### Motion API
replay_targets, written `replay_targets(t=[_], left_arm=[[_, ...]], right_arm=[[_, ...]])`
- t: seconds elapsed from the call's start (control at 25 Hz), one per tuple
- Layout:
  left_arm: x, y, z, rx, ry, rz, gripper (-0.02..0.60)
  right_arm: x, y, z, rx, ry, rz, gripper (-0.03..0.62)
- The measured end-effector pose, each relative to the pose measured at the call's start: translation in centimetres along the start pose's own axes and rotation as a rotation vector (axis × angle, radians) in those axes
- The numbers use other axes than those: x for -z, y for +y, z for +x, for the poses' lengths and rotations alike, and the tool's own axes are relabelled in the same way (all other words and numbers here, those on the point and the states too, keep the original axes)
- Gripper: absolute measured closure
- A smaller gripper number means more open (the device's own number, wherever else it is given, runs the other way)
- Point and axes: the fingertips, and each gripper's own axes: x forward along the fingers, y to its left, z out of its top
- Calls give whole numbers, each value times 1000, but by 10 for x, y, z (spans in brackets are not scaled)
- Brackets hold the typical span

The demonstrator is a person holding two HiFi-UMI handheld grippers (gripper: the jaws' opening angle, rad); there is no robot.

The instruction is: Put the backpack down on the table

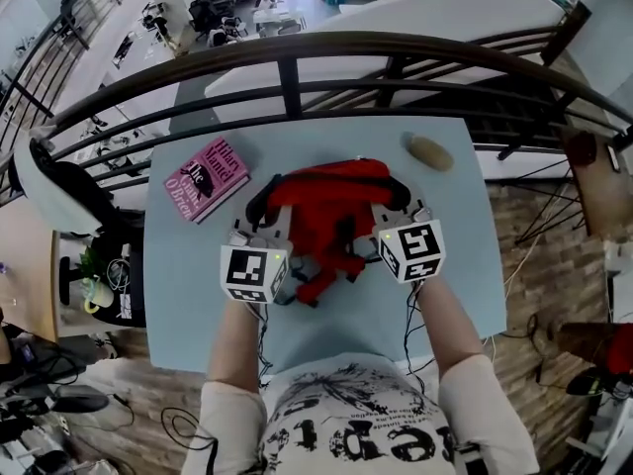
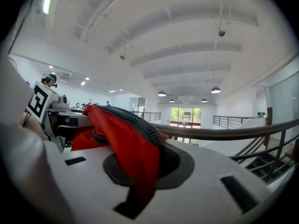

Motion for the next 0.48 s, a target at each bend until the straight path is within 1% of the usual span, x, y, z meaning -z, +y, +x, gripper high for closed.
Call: replay_targets(t=[0.2, 0.28, 0.4, 0.48], left_arm=[[30, -12, -8, 23, 78, 2, 508], [37, -18, -13, 31, 91, -15, 505], [48, -25, -21, 22, 102, -30, 503], [58, -31, -28, 10, 125, -44, 504]], right_arm=[[35, 6, -9, -44, 67, -18, 542], [43, 8, -15, -63, 81, -21, 536], [52, 13, -23, -82, 92, -17, 525], [60, 17, -29, -94, 106, -10, 520]])
